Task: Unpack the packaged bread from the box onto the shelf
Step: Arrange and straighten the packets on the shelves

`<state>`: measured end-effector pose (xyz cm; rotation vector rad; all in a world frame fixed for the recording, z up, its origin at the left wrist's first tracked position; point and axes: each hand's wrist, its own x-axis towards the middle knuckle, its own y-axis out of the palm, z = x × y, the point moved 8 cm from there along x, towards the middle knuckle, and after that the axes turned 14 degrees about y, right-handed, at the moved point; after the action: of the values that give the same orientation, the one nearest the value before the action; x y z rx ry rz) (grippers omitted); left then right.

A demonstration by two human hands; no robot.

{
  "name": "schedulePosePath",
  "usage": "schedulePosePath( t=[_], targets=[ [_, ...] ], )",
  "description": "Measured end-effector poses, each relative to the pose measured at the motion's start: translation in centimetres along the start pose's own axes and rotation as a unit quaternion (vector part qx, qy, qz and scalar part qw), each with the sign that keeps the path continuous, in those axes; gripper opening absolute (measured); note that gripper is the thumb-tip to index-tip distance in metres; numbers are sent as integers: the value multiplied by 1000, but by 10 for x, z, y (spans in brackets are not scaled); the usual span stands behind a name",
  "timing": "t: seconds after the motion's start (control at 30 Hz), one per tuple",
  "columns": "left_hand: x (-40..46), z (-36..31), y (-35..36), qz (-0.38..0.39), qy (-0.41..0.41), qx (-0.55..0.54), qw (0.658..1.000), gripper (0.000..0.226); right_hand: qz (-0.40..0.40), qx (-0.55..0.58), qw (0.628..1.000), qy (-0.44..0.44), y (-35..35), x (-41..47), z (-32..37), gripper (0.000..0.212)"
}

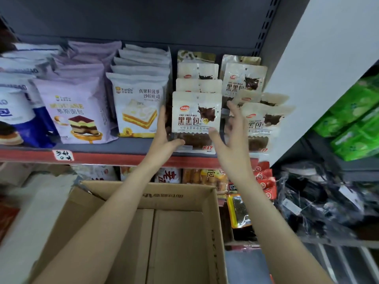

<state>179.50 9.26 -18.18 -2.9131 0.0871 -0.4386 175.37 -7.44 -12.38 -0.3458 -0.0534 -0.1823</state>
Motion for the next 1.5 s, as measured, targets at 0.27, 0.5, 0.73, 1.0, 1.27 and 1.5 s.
schedulePosePath(
  t=[0.27, 0.5, 0.73, 1.0, 1.27, 1.5],
  targets=[
    [11, -1, 25, 106, 16, 44, 993, 118, 79, -6, 997, -4, 45, 40, -42, 106],
    [16, 7, 19, 98, 36, 61, 993, 119, 137, 1, 991, -8, 49, 48, -44, 108],
    [24, 10, 16, 84, 31, 63, 994, 124, 155, -22, 988, -2, 49, 48, -45, 106],
    [22, 13, 15, 74, 16, 61, 995, 127, 131, -37, 991, 12, 50, 45, -48, 107],
    [-24, -37, -16, -49, -14, 144, 988, 73, 88, -135, 987, -26, 0, -14, -18, 64],
    [-26, -117, 34, -79, 151, 78, 982, 45, -123, -34, 991, -51, -125, -17, -5, 31]
  ],
)
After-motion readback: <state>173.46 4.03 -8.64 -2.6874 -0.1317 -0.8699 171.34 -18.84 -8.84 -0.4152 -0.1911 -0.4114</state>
